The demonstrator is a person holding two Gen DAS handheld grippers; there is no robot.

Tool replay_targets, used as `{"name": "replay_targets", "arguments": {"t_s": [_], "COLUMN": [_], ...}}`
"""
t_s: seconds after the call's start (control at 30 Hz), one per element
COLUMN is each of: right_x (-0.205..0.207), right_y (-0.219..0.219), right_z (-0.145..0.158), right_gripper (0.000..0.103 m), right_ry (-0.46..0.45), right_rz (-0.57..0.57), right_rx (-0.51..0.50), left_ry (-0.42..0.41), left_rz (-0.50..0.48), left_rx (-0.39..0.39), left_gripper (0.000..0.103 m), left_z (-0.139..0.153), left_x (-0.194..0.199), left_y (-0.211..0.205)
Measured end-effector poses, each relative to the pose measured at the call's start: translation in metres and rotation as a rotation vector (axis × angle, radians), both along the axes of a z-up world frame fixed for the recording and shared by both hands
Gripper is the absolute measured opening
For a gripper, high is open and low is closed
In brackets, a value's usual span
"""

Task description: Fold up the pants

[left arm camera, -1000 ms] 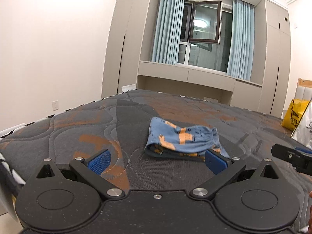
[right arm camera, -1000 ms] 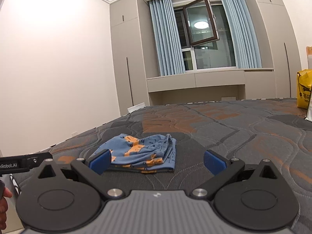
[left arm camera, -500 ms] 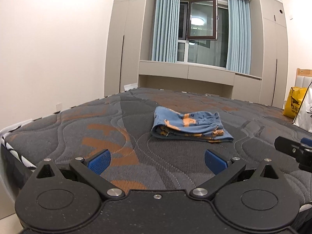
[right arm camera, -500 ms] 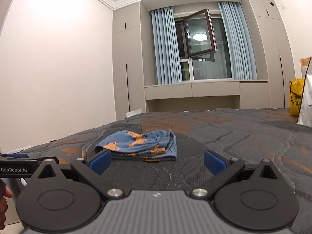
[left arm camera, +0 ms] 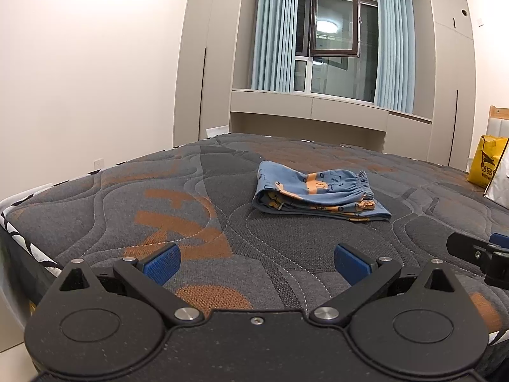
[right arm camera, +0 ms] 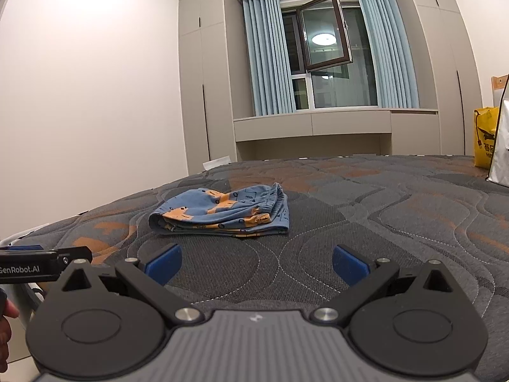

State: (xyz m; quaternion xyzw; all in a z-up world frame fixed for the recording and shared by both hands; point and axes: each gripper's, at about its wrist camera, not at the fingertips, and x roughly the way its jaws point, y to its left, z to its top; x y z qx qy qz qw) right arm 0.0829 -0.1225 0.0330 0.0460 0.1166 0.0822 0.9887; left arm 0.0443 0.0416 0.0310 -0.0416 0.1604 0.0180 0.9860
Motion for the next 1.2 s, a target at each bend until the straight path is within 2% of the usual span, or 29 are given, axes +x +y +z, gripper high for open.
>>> {"name": "replay_targets", "arguments": {"t_s": [1.2], "right_x": [0.0077], "right_y": [-0.0018], "right_z": [-0.0055], "right_gripper": [0.103], "right_ry": [0.032], "right_rz": [0.001], "right_rx": [-0.001], "left_ry": [0.020], "left_rz": [0.021], "left_rx": [0.002], "left_gripper": [0.102], "left_z": [-0.0055], "left_x": [0.0047], "left_y": [0.0023]}}
